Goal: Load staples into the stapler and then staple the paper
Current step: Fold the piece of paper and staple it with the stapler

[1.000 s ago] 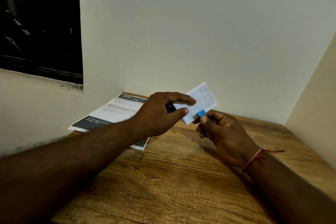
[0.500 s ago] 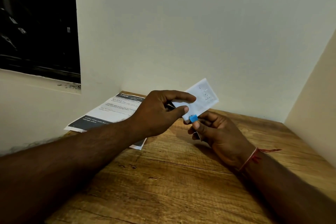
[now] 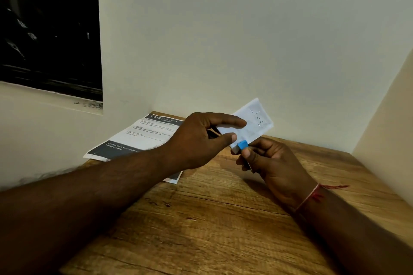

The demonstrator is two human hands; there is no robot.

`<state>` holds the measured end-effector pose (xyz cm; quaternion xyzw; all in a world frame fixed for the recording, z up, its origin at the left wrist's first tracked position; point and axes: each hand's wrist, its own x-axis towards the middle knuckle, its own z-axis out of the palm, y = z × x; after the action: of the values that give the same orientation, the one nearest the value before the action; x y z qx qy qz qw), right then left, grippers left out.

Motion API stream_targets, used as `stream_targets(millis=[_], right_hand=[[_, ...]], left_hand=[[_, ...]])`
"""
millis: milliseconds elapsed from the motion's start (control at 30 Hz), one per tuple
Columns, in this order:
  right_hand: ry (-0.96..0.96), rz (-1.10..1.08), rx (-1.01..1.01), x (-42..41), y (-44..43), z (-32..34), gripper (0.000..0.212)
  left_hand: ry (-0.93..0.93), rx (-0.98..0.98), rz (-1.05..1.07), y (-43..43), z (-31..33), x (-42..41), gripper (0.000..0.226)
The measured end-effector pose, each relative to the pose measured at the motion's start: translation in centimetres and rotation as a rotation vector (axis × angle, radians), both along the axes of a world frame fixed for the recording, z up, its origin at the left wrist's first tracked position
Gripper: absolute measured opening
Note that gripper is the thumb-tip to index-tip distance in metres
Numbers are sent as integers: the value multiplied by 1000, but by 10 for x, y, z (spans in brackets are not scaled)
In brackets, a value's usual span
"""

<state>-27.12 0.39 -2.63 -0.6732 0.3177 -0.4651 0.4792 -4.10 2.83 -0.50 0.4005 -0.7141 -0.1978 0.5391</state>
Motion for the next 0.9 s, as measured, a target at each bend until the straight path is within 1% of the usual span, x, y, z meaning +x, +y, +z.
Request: stream_targets(millis=[67, 167, 367, 467, 533, 600, 667, 700, 767, 833, 867, 900], right_hand=[[26, -11, -28, 0, -1, 1, 32], [91, -50, -70, -2, -3, 4, 21], [122, -128, -97, 0, -6, 4, 15], [126, -103, -86, -1, -6, 1, 18], [91, -38, -53, -2, -5, 0, 26], [108, 18, -30, -4, -2, 3, 30], [194, 5, -60, -8, 0, 9, 26], [279, -28, -104, -10, 0, 11, 24], [572, -91, -243, -14, -1, 13, 29], [840, -104, -305, -13, -1, 13, 39], [904, -108, -310, -12, 0, 12, 42], [927, -117, -316, -11, 0, 12, 45]], left_hand=[[-11, -7, 6, 1, 1, 0, 32], [-22, -16, 13, 0, 1, 2, 32], [-28, -19, 5, -1, 0, 3, 32], [-43, -14, 20, -2, -1, 3, 32], [-48, -1, 21, -1, -1, 3, 31], [-29, 9, 31, -3, -1, 4, 30], [29, 26, 44, -7, -2, 5, 27], [78, 45, 38, -9, -1, 6, 26], [179, 93, -1, -12, 0, 7, 24], [241, 157, -41, -13, 2, 10, 29], [259, 183, -64, -14, 2, 12, 35], [265, 193, -83, -16, 1, 14, 42]])
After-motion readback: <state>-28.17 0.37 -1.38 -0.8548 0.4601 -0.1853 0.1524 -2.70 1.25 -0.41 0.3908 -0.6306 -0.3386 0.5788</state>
